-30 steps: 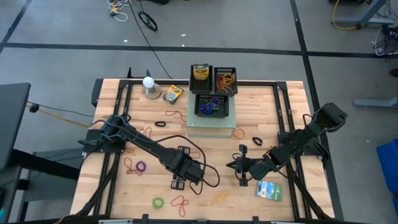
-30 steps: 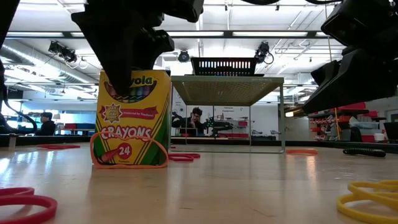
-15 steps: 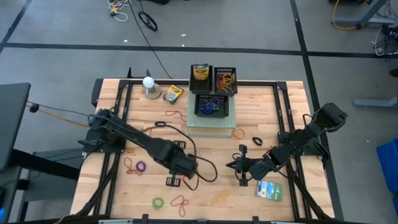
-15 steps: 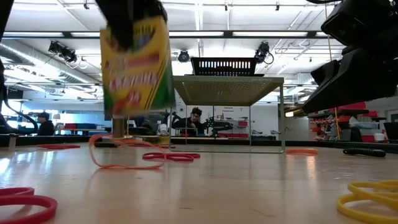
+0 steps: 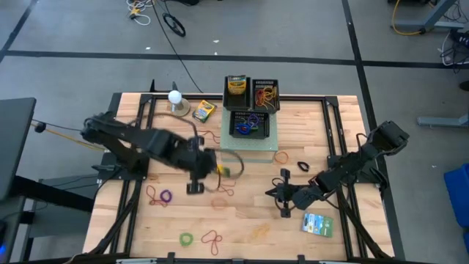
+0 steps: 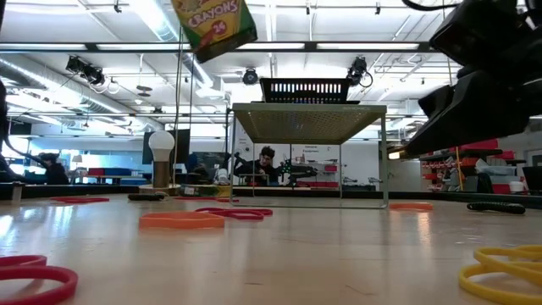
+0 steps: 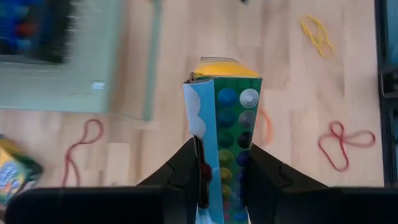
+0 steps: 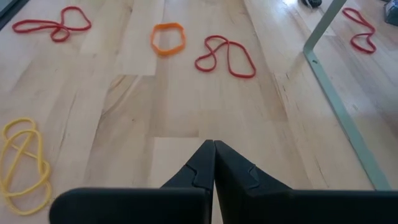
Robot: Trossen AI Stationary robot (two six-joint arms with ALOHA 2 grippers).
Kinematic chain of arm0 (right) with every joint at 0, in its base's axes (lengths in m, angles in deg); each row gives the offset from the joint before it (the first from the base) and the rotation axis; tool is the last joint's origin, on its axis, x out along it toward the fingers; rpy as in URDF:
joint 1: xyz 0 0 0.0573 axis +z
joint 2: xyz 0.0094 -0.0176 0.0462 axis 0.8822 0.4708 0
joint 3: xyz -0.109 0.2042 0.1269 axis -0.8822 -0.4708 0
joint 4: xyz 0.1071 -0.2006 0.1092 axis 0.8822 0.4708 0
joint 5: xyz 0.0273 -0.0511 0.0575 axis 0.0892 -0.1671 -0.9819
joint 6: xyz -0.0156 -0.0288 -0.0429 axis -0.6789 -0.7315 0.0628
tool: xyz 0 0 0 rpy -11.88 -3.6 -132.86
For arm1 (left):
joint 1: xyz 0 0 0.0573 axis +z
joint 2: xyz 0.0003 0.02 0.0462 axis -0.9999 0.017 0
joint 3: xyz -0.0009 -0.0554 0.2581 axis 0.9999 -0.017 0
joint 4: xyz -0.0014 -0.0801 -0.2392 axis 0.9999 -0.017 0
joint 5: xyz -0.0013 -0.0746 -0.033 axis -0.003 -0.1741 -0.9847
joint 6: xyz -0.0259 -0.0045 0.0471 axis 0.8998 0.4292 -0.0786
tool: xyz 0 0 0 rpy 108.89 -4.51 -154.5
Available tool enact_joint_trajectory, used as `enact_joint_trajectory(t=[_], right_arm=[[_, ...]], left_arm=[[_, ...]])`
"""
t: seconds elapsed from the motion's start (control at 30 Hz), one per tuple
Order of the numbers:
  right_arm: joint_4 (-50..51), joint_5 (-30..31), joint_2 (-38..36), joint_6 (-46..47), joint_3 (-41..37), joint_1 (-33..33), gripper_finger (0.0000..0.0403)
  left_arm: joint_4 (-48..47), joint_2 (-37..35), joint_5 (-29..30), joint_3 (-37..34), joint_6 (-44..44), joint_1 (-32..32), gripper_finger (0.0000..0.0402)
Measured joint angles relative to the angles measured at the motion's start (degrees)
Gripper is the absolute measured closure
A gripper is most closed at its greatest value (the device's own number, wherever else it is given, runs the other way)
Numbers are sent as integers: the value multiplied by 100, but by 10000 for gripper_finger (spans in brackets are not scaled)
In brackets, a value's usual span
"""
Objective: Pick & Place Office Desk Supplies
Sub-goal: Put the yellow crayon box into the top left black bin on the shelf
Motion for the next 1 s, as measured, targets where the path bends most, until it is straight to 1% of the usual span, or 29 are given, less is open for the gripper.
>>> enact_joint_trajectory(t=[0.1, 0.2, 0.3, 0.4, 0.6, 0.77, 0.9, 1.0], right_arm=[[-2, -116, 0, -111, 0, -132, 389], [0, -187, 0, -112, 0, -254, 389], [4, -220, 0, -107, 0, -316, 389], [-26, -224, 0, -109, 0, -318, 389], [-79, -224, 0, -212, 0, -313, 389], [-122, -223, 0, -238, 0, -319, 389], [-208, -222, 0, -270, 0, -324, 390], [-356, -241, 0, -363, 0, -324, 390]], left_arm=[[-32, -133, -15, 124, -278, 429, 308], [-36, -135, -106, 454, -692, 893, 308], [41, -91, -256, 766, -1192, 1321, 308], [-20, -56, -479, 910, -1571, 1750, 308], [-133, -44, -640, 968, -2231, 2488, 308], [10, 7, -1018, 966, -2631, 3006, 308], [36, 61, -1011, 968, -2881, 3273, 308], [77, 148, -1123, 963, -3059, 3381, 308]])
